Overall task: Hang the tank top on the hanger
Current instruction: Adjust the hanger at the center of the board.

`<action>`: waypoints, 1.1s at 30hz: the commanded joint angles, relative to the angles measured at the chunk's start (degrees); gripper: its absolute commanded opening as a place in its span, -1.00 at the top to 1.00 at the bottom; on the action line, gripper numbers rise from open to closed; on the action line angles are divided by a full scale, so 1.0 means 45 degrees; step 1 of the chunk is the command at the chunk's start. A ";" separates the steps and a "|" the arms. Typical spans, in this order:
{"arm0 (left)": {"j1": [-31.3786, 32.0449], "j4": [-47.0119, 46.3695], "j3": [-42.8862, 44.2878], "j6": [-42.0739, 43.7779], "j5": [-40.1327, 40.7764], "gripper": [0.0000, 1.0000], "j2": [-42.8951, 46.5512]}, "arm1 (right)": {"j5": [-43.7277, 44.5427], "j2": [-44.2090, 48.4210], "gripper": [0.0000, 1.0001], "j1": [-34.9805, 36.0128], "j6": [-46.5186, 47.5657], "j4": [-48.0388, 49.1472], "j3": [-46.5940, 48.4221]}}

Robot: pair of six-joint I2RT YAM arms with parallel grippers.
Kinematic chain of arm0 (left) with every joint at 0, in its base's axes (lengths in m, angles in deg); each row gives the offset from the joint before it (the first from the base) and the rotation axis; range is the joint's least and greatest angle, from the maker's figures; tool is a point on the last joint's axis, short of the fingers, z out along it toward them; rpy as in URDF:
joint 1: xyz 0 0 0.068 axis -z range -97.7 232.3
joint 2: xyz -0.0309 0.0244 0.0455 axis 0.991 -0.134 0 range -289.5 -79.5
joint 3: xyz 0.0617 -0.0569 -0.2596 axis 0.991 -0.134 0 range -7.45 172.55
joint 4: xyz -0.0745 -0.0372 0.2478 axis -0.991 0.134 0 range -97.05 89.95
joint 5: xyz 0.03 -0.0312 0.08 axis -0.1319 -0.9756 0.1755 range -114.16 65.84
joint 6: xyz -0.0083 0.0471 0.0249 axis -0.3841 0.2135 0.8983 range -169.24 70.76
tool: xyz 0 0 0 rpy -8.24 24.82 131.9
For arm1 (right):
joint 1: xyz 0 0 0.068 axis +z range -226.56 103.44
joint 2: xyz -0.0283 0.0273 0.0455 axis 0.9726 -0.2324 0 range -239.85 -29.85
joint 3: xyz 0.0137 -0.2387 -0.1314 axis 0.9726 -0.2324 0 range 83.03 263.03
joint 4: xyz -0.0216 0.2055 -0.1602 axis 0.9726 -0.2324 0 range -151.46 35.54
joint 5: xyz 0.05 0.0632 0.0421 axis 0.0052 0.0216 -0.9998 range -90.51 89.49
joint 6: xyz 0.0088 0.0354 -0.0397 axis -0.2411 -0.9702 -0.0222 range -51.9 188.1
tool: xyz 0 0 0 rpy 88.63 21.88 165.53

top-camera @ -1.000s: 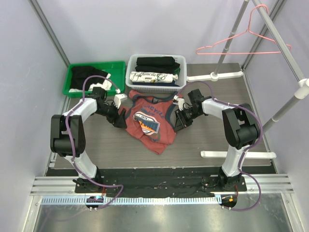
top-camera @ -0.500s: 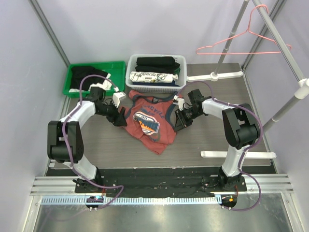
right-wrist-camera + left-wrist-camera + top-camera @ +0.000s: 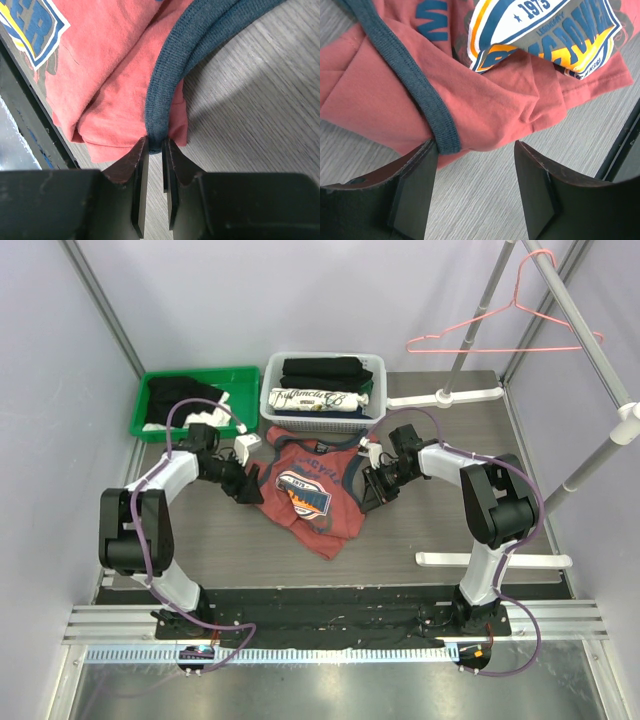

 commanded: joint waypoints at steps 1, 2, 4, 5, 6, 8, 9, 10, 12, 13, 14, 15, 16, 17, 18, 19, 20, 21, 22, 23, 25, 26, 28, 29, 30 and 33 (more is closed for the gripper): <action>-0.0068 0.0435 0.0381 0.0513 -0.0421 -0.27 -0.0035 | -0.0150 0.0331 0.57 0.0039 0.0058 0.0073 0.0112; -0.0068 0.0454 0.0381 0.0532 -0.0421 -0.25 -0.0035 | -0.0150 0.0312 0.58 0.0039 0.0058 0.0073 0.0131; -0.0068 0.0493 0.0400 0.0532 -0.0460 -0.10 0.0023 | -0.0111 0.0312 0.63 0.0039 0.0058 0.0073 0.0112; -0.0087 0.0494 0.0439 0.0532 -0.0479 -0.07 0.0004 | -0.0092 0.0331 0.65 0.0039 0.0058 0.0054 0.0131; -0.0068 0.0571 0.0478 0.0552 -0.0538 -0.04 0.0023 | -0.0053 0.0351 0.72 0.0039 0.0058 0.0054 0.0112; -0.0068 0.0669 0.0595 0.0591 -0.0616 0.13 0.0004 | 0.0006 0.0428 0.83 0.0039 0.0078 0.0073 0.0093; -0.0068 0.0785 0.0653 0.0591 -0.0597 0.20 -0.0035 | 0.0026 0.0468 0.93 0.0039 0.0097 0.0073 0.0112; -0.0068 0.0825 0.0712 0.0610 -0.0635 0.34 -0.0054 | 0.0084 0.0526 0.96 0.0039 0.0098 0.0073 0.0093; -0.0068 0.0903 0.0810 0.0630 -0.0577 0.52 -0.0055 | 0.0162 0.0663 0.98 0.0039 0.0156 0.0035 0.0093; -0.0068 0.1020 0.0888 0.0630 -0.0577 0.73 -0.0035 | 0.0240 0.0721 0.98 0.0039 0.0175 0.0015 0.0093; -0.0068 0.1079 0.0946 0.0630 -0.0558 0.82 -0.0016 | 0.0279 0.0819 0.98 0.0039 0.0195 -0.0004 0.0093; -0.0068 0.1138 0.1082 0.0630 -0.0558 1.00 0.0004 | 0.0357 0.0974 0.98 0.0039 0.0253 -0.0063 0.0112; -0.0068 0.1273 0.1142 0.0630 -0.0558 1.00 0.0043 | 0.0493 0.1092 0.98 0.0039 0.0312 -0.0063 0.0170; -0.0068 0.1314 0.1181 0.0630 -0.0558 1.00 0.0178 | 0.0611 0.1190 0.98 0.0039 0.0332 -0.0102 0.0171; -0.0068 0.1372 0.1239 0.0630 -0.0577 1.00 0.0277 | 0.0728 0.1403 0.98 0.0039 0.0371 -0.0141 0.0209; -0.0068 0.1431 0.1375 0.0630 -0.0577 1.00 0.0355 | 0.0826 0.1522 0.98 0.0039 0.0468 -0.0199 0.0306; -0.0068 0.1547 0.1435 0.0630 -0.0635 1.00 0.0510 | 0.1097 0.1639 0.98 0.0039 0.0488 -0.0200 0.0365; -0.0068 0.1626 0.1513 0.0611 -0.0674 1.00 0.0609 | 0.1216 0.1853 0.98 0.0039 0.0565 -0.0316 0.0443; -0.0068 0.1665 0.1668 0.0591 -0.0733 1.00 0.0687 | 0.1314 0.1971 0.98 0.0039 0.0682 -0.0394 0.0618; -0.0068 0.1820 0.1766 0.0591 -0.0772 1.00 0.0842 | 0.1489 0.2088 0.98 0.0019 0.0741 -0.0453 0.0697; -0.0068 0.1900 0.1845 0.0552 -0.0637 0.99 0.0922 | 0.1646 0.2400 0.98 0.0039 0.0839 -0.0473 0.0776; -0.0068 0.1784 0.1787 0.0552 -0.0500 0.84 0.0922 | 0.1686 0.2460 0.98 0.0039 0.0859 -0.0493 0.0757; -0.0068 0.1589 0.1573 0.0630 -0.0109 0.54 0.0844 | 0.1667 0.2519 0.98 0.0039 0.0879 -0.0493 0.0679; -0.0068 0.1491 0.1379 0.0649 -0.0012 0.42 0.0767 | 0.1647 0.2499 0.98 0.0039 0.0898 -0.0474 0.0640; -0.0087 0.1412 0.1319 0.0727 -0.0011 0.17 0.0456 | 0.1628 0.2499 0.98 0.0039 0.0898 -0.0435 0.0620; -0.0087 0.1664 0.1454 0.0942 -0.0303 -0.04 -0.0285 | 0.1666 0.2460 0.98 0.0038 0.0898 -0.0395 0.0483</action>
